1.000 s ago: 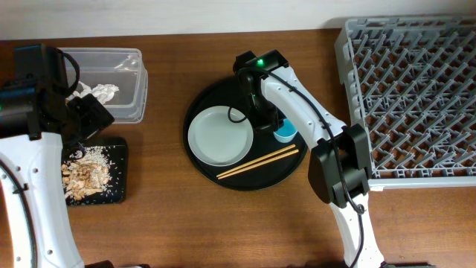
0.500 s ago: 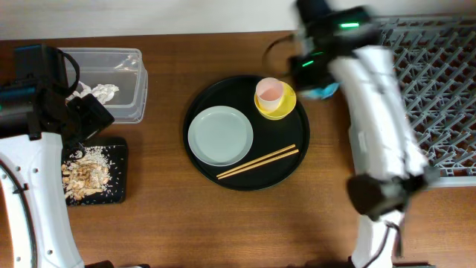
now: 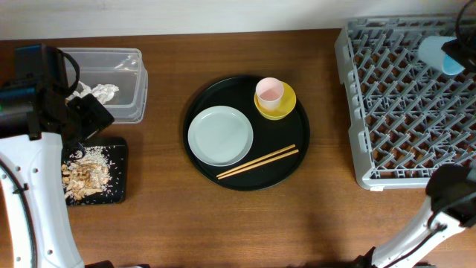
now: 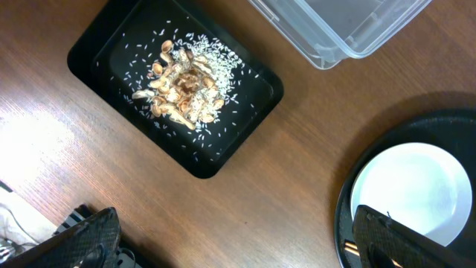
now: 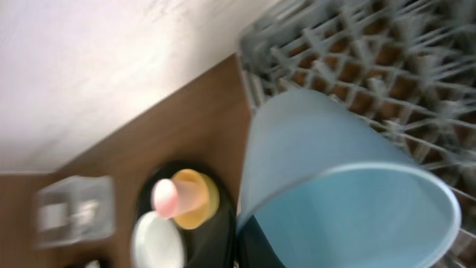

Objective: Sort waste into correct bins and load items into the dishwasher rack
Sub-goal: 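Carry the blue cup right and place it upside down in the rack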

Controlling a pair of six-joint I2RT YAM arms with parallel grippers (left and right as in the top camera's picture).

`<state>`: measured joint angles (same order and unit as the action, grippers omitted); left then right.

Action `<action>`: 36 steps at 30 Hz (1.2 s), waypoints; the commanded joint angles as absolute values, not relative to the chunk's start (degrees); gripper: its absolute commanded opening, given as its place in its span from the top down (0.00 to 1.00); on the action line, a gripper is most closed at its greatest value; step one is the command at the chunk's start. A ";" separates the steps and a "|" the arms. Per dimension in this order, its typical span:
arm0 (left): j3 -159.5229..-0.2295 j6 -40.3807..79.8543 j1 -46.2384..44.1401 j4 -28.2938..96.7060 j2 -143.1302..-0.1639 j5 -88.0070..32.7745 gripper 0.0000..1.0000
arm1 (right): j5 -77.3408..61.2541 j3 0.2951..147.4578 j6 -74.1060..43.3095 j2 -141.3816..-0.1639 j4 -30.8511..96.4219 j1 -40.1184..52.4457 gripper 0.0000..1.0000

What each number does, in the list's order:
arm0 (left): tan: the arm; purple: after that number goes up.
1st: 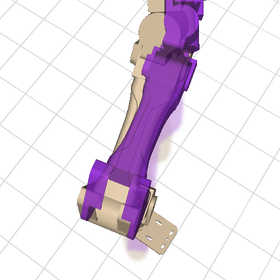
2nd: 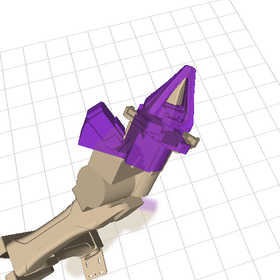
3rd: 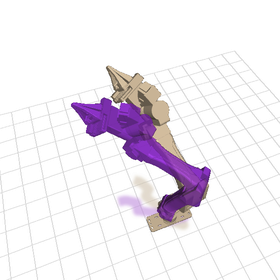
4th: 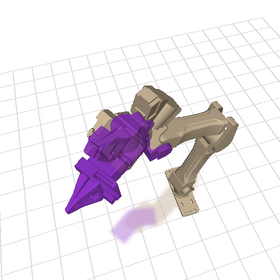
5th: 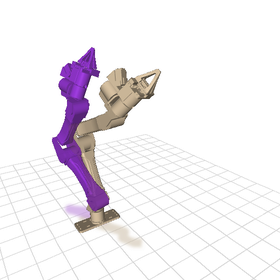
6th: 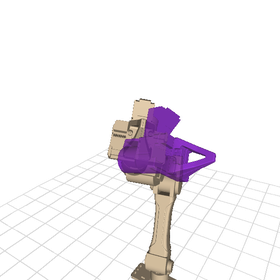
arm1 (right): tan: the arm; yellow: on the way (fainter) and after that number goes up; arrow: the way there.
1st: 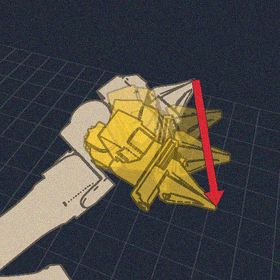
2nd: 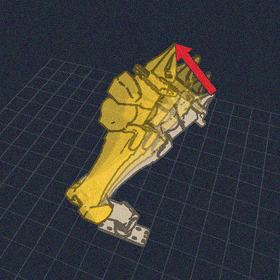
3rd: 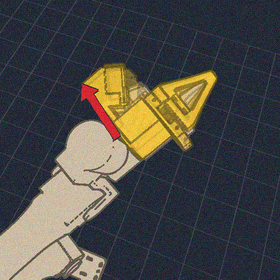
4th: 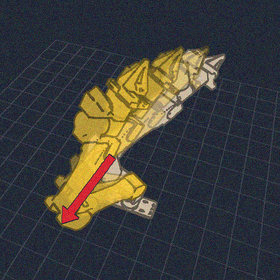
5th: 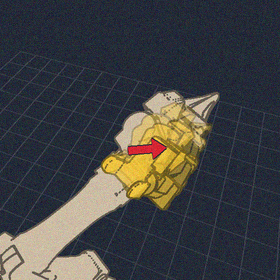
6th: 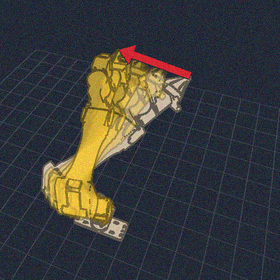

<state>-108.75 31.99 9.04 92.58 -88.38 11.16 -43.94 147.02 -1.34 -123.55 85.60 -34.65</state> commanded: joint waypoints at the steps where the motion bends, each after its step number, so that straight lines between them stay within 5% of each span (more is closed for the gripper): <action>1: -109.10 31.90 9.23 92.66 -87.79 11.40 0.01 | -66.19 146.39 1.61 -131.52 81.32 -38.28 0.96; 6: -109.10 31.88 9.23 92.68 -87.79 11.40 0.01 | -79.59 146.39 0.93 -139.70 75.75 -42.19 0.96; 18: -109.10 31.88 9.23 92.66 -87.79 11.40 0.01 | -81.10 143.85 -0.71 -144.53 70.22 -46.57 0.96; 24: -109.10 31.88 9.23 92.68 -87.79 11.42 0.01 | -80.60 140.16 -11.11 -147.13 61.19 -46.04 0.96; 36: -109.10 31.90 9.23 92.66 -87.79 11.40 0.01 | -80.60 137.25 -14.13 -148.62 62.39 -49.63 0.96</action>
<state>-108.75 31.99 9.04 92.58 -88.38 11.16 -78.98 137.45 -14.81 -148.57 63.00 -48.51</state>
